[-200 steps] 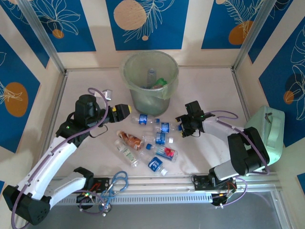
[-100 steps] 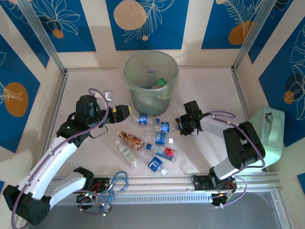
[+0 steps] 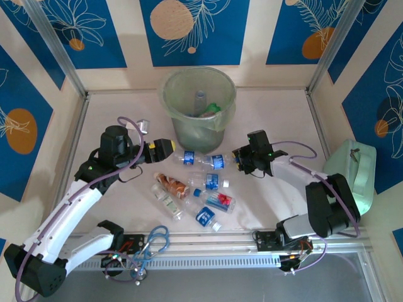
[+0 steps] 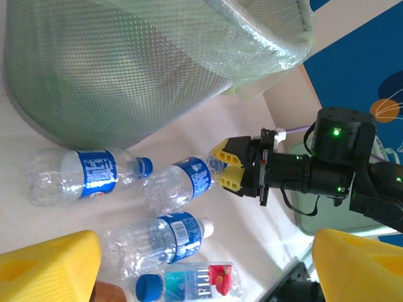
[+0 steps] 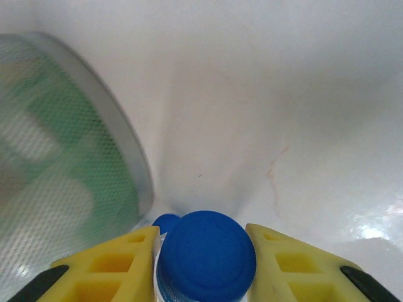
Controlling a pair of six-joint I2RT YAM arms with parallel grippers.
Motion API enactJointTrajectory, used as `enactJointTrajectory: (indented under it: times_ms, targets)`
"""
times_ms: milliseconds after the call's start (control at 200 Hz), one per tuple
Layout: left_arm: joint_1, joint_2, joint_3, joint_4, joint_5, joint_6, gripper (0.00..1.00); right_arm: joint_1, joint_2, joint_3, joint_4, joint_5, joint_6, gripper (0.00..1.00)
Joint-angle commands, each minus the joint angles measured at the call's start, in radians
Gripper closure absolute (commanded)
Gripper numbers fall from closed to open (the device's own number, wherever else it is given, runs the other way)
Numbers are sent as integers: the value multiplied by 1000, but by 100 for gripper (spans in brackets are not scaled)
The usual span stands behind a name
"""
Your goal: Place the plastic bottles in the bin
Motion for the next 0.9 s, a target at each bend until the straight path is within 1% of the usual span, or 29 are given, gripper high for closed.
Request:
enactJointTrajectory:
  times_ms: [0,160,210,280,355,415,500,575,660,785,895]
  targets:
    - [7,-6,13,41,63,-20,10,9,-80,-15,9,1,-77,67]
    - [7,6,-6,109,159,-55,3,42,-208,7,-3,-6,-230,68]
    - [6,14,-7,126,188,-56,1,59,-250,35,-11,-16,-293,68]
    - [7,29,-8,149,236,-61,0,91,-307,81,-29,-22,-377,68]
    - [7,38,-25,224,296,-105,0,117,-351,132,-46,-32,-435,67]
    - [5,41,-49,322,352,-165,0,130,-370,167,-34,-60,-471,67]
    - [4,55,-71,457,418,-249,0,150,-378,223,-22,-91,-507,67]
    - [-2,66,-73,517,447,-285,0,168,-372,273,-28,-95,-527,67]
    - [-13,70,-63,522,462,-275,0,178,-359,317,-25,-104,-532,67]
    - [-25,72,-58,499,462,-250,0,186,-333,359,3,-143,-520,67]
    - [-35,78,-62,494,460,-239,0,202,-311,392,4,-149,-516,67]
